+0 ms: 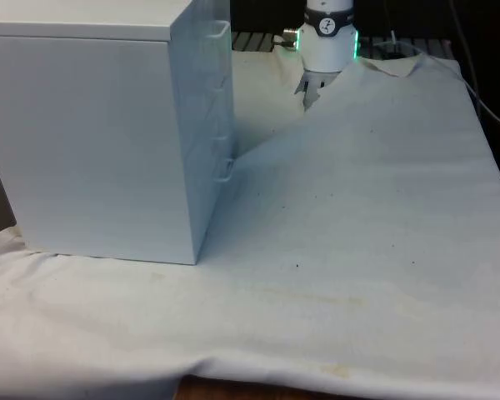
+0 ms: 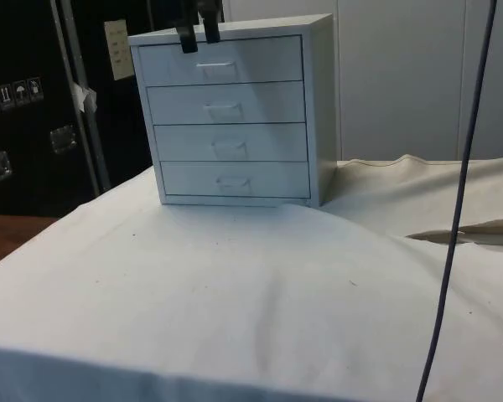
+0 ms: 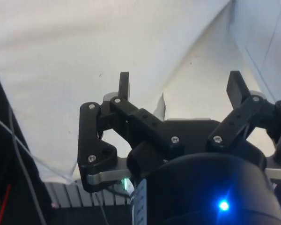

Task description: Open the drawer, then close it.

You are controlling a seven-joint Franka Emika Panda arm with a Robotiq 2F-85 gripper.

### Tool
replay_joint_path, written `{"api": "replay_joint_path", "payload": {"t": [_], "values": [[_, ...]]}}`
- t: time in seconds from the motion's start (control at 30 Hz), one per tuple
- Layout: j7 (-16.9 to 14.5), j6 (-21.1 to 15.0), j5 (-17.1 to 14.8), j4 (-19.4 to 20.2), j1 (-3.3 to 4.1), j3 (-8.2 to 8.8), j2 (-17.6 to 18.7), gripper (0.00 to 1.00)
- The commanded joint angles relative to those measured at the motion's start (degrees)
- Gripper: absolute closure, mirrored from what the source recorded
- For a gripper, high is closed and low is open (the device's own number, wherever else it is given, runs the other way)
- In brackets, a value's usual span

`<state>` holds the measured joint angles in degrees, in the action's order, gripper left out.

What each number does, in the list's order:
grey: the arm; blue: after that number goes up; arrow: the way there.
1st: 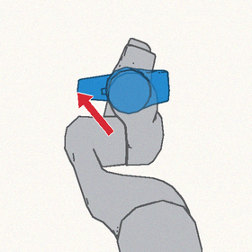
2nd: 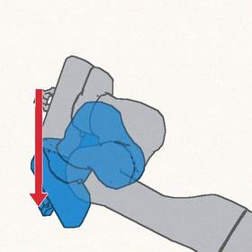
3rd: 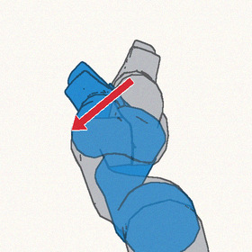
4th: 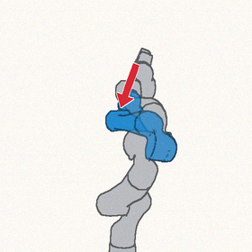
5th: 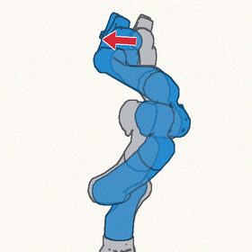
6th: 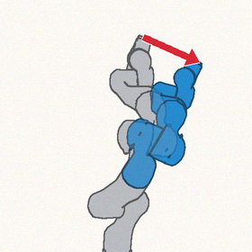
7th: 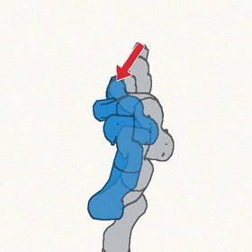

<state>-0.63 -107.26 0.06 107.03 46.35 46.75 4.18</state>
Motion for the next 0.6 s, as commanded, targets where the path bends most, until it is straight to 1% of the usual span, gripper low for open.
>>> {"api": "replay_joint_path", "payload": {"t": [0.0, 0.03, 0.27, 0.3, 0.33, 0.43, 0.53, 0.57], "values": [[0.0, -0.46, -0.11, 0.0, 0.0, 0.06, 0.34, 0.0], [-0.57, -1.15, -0.97, -0.17, -0.23, 0.06, 0.97, 0.0], [-0.57, -5.84, -0.97, 0.4, -0.17, 0.34, 2.35, 0.0], [-0.23, -4.64, -0.74, 0.11, -0.06, 0.34, 2.23, 0.0], [-0.63, -6.3, -0.97, 0.46, -0.17, 0.34, 2.46, 0.0], [-0.8, -7.28, -0.23, 0.74, -0.06, 0.46, 2.75, 0.0], [-0.86, -7.56, 0.74, 0.74, 0.0, 0.52, 3.04, 0.0], [-0.8, -6.88, 0.46, 0.52, -0.11, 0.4, 3.21, 0.0]]}}
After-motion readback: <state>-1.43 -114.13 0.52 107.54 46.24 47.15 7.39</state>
